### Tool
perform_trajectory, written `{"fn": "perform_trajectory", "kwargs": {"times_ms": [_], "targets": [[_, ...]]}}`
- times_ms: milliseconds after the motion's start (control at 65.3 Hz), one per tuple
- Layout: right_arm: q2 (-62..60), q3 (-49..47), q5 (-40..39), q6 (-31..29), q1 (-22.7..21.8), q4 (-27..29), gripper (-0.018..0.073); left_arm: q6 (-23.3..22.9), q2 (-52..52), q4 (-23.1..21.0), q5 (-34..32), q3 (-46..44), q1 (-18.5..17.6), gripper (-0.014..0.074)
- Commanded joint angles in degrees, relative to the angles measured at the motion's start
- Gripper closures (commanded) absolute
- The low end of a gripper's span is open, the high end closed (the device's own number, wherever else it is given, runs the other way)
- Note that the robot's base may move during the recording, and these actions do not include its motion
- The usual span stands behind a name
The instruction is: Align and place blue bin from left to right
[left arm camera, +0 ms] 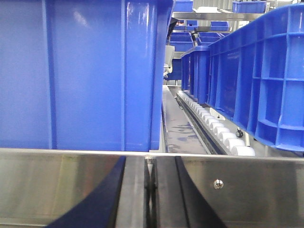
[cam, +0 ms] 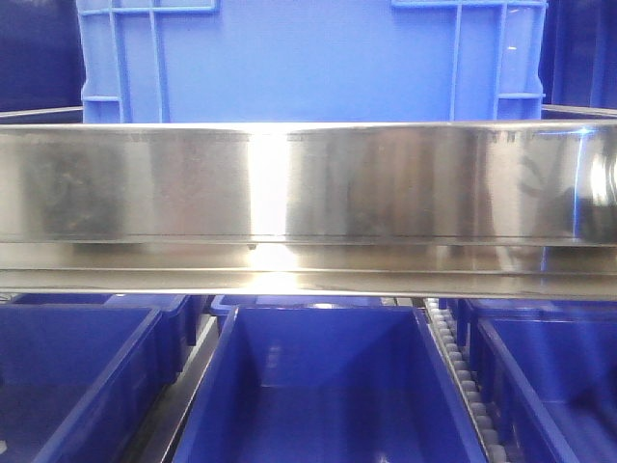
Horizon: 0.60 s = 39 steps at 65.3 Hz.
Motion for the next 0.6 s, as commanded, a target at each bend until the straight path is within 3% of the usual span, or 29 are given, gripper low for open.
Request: {"fn": "perform_trajectory", "kwargs": {"times_ms": [0,582], "targets": [[-0.2,0.0,-1.3,-0.3,0.1,-0.4,0.0648,0.0,-0.2,-0.3,-1.0,-0.2,-0.4,0.0592],[-0.2,0.0,-1.5,-0.3,0.1,-0.4,0.0648,0.0,-0.2,-0.3,-1.2,-0.2,-0.4,0.0592]]}}
